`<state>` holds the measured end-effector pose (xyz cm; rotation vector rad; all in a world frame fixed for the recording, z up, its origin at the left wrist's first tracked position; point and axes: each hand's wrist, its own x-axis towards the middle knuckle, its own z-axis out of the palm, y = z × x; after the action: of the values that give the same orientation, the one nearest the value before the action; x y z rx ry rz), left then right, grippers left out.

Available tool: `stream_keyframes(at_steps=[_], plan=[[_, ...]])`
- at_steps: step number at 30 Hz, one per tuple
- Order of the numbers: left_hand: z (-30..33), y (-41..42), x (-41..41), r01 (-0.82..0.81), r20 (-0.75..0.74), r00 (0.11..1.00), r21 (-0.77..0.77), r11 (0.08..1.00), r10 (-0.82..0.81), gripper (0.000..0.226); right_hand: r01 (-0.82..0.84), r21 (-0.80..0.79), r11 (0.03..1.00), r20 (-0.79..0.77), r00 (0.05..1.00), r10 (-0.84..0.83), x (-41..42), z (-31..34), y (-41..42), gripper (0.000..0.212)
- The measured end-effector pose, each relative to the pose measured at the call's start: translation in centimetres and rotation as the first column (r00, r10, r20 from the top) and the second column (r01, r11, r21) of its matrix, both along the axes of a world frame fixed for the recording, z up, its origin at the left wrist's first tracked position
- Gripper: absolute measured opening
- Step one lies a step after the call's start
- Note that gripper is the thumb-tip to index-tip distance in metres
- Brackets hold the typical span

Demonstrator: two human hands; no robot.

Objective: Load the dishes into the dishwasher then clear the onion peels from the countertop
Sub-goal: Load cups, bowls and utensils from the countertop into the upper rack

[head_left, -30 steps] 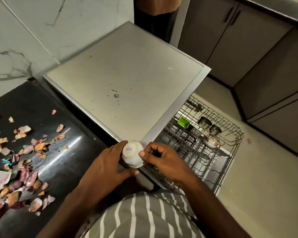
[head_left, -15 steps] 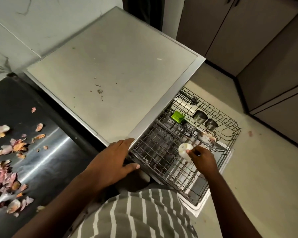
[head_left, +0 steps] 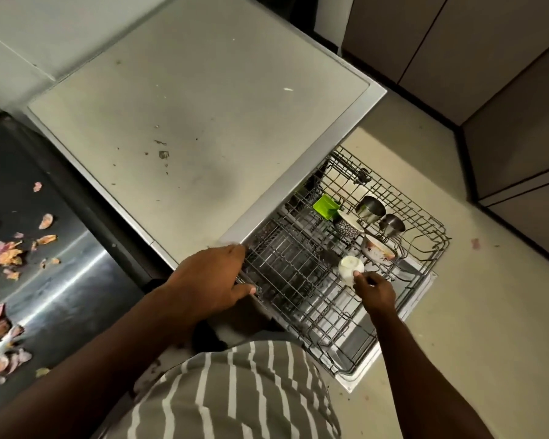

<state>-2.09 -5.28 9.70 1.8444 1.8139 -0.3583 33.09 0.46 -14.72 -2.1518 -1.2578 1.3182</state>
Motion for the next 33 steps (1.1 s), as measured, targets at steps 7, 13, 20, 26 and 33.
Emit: stream_keyframes(at_steps=[7,13,20,26,33], plan=[[0.1,1.2,1.3,0.019,-0.039,0.999,-0.055,0.998,-0.021,0.064,-0.053,-0.036,0.998,-0.053,0.997,0.051,1.4,-1.7,-0.2,0.022],[0.6,1.5,1.7,0.006,-0.049,0.999,-0.085,0.996,-0.010,0.064,-0.112,-0.093,0.989,-0.001,0.994,0.113,2.5,-2.7,-1.5,0.024],[0.3,1.5,1.7,0.003,-0.049,0.999,-0.090,0.996,-0.007,0.066,-0.122,-0.184,0.975,0.075,0.988,0.137,2.5,-4.3,-1.7,0.026],[0.1,1.0,1.5,0.021,-0.022,0.999,-0.081,0.996,-0.023,0.061,-0.139,-0.230,0.963,0.048,0.987,0.154,0.4,-4.0,-1.1,0.027],[-0.2,0.0,0.5,0.076,0.013,0.997,-0.123,0.990,-0.075,0.062,-0.440,0.003,0.898,0.136,0.890,0.436,-4.4,-0.6,-1.4,0.019]])
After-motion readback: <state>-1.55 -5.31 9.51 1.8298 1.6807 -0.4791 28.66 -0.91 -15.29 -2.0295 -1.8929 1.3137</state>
